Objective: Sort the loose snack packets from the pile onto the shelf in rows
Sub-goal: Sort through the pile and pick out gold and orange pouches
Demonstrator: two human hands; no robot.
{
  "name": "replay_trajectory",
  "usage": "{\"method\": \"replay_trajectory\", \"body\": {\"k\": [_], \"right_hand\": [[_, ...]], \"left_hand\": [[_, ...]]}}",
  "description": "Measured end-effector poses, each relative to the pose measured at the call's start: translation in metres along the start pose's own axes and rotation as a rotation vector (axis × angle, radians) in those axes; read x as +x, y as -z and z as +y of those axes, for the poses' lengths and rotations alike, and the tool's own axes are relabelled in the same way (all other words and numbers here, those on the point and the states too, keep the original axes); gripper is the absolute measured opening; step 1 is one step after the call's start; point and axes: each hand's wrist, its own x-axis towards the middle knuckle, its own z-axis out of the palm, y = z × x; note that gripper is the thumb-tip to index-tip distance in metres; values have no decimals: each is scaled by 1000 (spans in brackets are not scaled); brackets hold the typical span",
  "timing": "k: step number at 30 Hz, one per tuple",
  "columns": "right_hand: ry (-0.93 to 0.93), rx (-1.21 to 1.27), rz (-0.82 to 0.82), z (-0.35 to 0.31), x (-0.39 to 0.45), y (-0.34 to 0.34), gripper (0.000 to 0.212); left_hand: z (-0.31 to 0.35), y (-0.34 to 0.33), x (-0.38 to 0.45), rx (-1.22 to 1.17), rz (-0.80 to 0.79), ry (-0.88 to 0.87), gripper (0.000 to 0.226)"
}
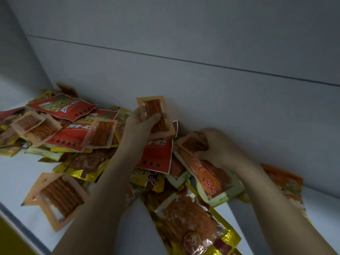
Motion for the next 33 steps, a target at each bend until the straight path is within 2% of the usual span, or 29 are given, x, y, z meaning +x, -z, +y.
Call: {"method": "replay_trajectory", "body": {"k": [6, 9, 11, 13, 15, 17, 20, 23, 25, 27, 30, 33], "right_hand": [[-58, -32, -7, -9, -2, 4, 45], [-89, 77, -19, -11, -5, 6, 45], [-111, 262, 45, -11, -6, 13, 36], [-136, 660, 156, -11, -8, 28, 25], [-118, 1030, 193, -13, -11, 42, 20], [-58, 1163, 220, -16, -13, 47, 19], [-4, 1205, 220, -24, -14, 48, 21], [17, 1120, 187, -31, -14, 40, 15], [27, 970, 219, -32, -14, 34, 8], [26, 796, 234, -30, -13, 29, 12], [-47, 447, 246, -19, -9, 28, 19], [-100, 11, 90, -8, -9, 23, 25]], "left_hand": [[-2, -3, -4, 5, -38, 38, 20], [-3, -4, -4, 9, -38, 47, 21], [-3, -3, -4, 5, -27, 56, 23], [-3, -1, -2, -3, -8, 71, 24], [-1, -2, -3, -13, -5, 81, 25], [0, -4, -5, -34, -40, 89, 28], [7, -11, -14, -79, -184, 129, 32], [9, -18, -23, -108, -357, 157, 42], [7, -22, -27, -117, -420, 124, 45], [4, -22, -27, -136, -385, 103, 41], [4, -18, -25, -116, -245, 91, 42], [3, -13, -21, -115, -131, 78, 45]]}}
